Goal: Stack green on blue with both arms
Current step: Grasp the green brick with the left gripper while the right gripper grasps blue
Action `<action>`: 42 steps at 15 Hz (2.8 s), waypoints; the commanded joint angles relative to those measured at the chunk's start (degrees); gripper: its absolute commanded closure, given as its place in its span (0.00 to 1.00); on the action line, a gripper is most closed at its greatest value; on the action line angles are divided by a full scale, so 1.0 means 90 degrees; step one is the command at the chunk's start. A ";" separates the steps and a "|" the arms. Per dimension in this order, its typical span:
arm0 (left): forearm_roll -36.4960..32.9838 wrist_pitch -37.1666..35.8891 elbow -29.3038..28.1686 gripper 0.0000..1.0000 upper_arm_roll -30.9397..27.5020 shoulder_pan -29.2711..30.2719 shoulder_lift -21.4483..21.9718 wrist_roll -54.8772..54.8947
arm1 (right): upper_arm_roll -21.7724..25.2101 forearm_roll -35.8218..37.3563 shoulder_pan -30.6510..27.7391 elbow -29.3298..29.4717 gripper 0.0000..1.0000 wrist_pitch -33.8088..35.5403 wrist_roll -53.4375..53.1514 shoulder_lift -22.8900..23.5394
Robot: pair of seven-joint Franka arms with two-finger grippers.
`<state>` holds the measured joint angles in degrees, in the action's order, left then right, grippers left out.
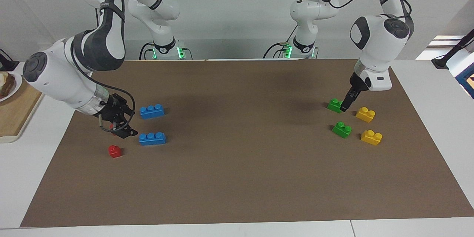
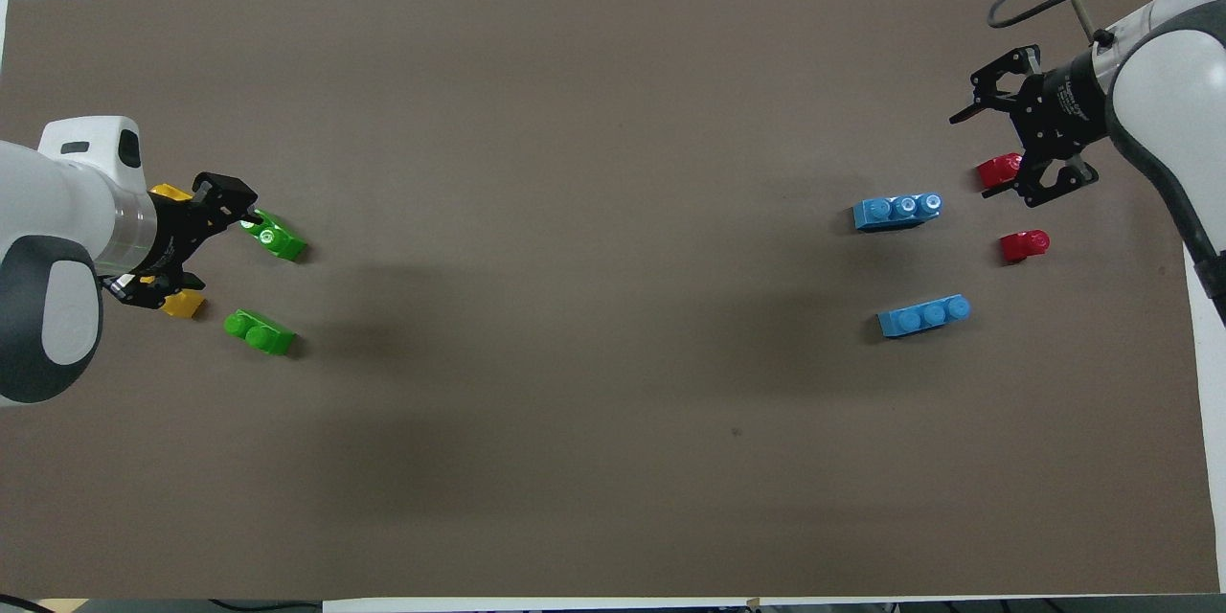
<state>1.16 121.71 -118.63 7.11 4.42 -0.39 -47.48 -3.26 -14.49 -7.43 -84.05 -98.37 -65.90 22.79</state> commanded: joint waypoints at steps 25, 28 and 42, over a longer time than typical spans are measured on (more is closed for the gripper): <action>-0.0012 0.1320 0.0388 0.00 -0.0008 0.0369 -0.1821 0.0012 | -0.0067 -0.0461 -0.0258 -0.1423 0.08 -0.1658 -0.1047 0.0114; -0.0002 0.1331 0.0320 0.00 -0.0008 0.0379 -0.1821 -0.0017 | -0.0067 -0.0461 -0.0219 -0.1637 0.08 -0.1921 -0.1027 0.0056; -0.0002 0.1428 0.0378 1.00 -0.0008 0.0369 -0.1831 -0.0086 | -0.0067 -0.0461 -0.0043 -0.2467 0.08 -0.3083 -0.0822 0.0017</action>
<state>1.16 133.54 -115.13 6.65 7.16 -16.85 -48.26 -3.75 -17.32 -7.68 -102.47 -123.72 -74.57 25.20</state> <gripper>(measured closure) 0.656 0.097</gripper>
